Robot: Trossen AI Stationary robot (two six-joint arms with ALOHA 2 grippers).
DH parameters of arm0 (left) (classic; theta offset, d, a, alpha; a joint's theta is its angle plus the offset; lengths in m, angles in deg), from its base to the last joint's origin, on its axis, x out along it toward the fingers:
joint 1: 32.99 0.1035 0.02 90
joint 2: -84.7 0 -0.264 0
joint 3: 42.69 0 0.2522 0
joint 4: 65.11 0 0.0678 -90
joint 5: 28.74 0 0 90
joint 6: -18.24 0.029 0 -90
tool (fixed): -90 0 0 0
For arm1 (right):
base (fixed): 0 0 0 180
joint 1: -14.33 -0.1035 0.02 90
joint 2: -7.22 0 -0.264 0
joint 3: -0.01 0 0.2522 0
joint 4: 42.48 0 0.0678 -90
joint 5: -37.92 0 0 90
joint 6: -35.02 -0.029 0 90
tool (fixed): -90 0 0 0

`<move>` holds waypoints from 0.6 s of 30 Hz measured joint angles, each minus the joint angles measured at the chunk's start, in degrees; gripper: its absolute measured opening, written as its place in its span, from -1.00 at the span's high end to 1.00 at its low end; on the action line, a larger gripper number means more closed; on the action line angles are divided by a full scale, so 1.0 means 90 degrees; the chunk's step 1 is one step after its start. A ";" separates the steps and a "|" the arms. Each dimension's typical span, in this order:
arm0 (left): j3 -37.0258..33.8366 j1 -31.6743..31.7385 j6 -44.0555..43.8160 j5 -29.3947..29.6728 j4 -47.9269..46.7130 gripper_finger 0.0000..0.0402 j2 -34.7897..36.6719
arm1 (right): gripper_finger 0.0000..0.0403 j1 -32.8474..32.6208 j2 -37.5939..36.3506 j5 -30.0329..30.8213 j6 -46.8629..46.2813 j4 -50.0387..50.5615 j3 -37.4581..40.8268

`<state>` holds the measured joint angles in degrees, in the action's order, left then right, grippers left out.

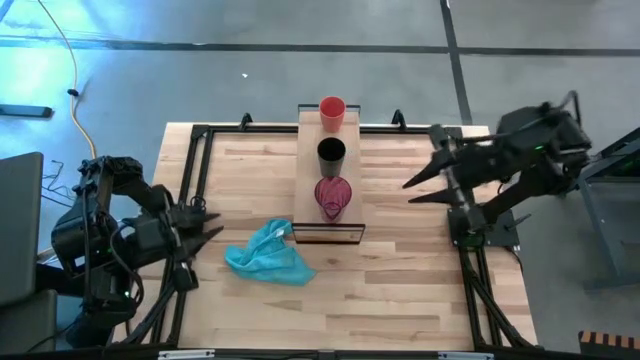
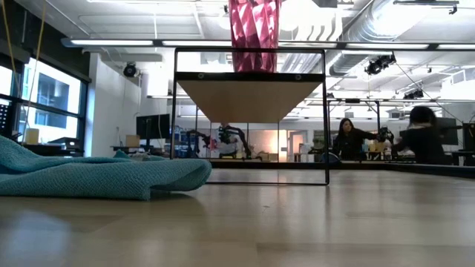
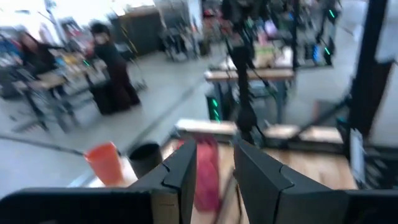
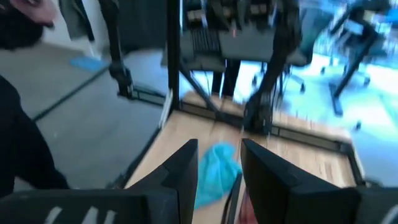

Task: Stack small to large cups/mugs on shelf
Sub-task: Return to Home Position

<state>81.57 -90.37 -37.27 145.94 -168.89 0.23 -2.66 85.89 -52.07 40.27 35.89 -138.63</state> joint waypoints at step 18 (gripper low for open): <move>0.0000 0.0000 0.1139 0.0609 0.0002 0.52 0.0627 | 0.43 -0.0202 -0.0462 -0.0280 0.1331 -0.0944 0.0000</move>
<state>81.57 -90.37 -27.02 151.42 -168.86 5.88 -4.48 81.73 -54.58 52.26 27.40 -138.63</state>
